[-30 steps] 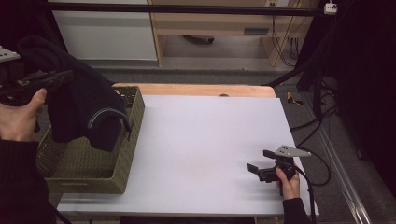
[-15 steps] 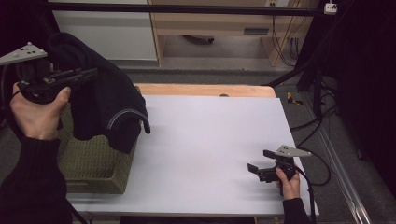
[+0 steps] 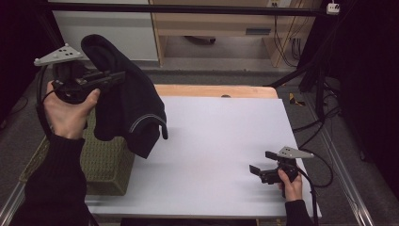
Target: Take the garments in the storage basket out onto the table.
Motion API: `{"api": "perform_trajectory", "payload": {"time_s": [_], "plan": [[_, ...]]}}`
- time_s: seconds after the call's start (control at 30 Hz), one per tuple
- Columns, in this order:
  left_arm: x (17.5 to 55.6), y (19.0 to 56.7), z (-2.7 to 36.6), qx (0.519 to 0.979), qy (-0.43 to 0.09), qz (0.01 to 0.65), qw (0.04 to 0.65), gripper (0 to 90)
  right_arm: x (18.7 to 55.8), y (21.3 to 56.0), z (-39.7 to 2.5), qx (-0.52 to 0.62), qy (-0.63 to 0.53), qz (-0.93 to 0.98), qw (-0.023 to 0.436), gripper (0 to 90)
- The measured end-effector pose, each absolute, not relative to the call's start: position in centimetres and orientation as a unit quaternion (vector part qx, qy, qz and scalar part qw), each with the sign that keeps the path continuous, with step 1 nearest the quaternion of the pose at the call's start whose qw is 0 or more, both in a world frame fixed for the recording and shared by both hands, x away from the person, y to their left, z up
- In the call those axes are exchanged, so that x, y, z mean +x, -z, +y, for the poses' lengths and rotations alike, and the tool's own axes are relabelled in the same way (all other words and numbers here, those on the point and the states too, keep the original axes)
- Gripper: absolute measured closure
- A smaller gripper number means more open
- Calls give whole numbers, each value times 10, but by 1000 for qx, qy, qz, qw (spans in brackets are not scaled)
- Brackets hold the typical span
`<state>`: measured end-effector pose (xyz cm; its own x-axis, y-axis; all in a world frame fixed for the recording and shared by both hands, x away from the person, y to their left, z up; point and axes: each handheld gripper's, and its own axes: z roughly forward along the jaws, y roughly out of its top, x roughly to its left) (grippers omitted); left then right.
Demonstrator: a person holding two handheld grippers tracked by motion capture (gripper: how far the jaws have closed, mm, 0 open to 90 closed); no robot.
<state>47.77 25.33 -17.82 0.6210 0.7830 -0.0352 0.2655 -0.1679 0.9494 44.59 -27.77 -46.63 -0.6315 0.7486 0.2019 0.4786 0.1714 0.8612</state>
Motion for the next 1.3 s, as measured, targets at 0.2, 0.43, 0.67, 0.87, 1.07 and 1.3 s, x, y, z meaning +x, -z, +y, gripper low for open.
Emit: {"api": "perform_trajectory", "payload": {"time_s": [0.2,0.43,0.67,0.87,1.07,1.3], "plan": [[482,185,237,732,-226,354,536,790,446,466,-277,408,-498,753,136,27],[487,193,218,743,-214,347,531,790,446,466,-278,408,-498,753,137,26],[492,203,200,751,-201,340,529,790,446,466,-278,407,-498,753,137,27],[497,210,182,760,-192,331,525,789,446,466,-278,408,-498,753,137,26],[502,219,162,771,-183,323,518,789,446,466,-277,408,-498,753,136,26],[508,230,142,779,-168,317,515,789,446,466,-278,408,-499,753,136,26]]}}
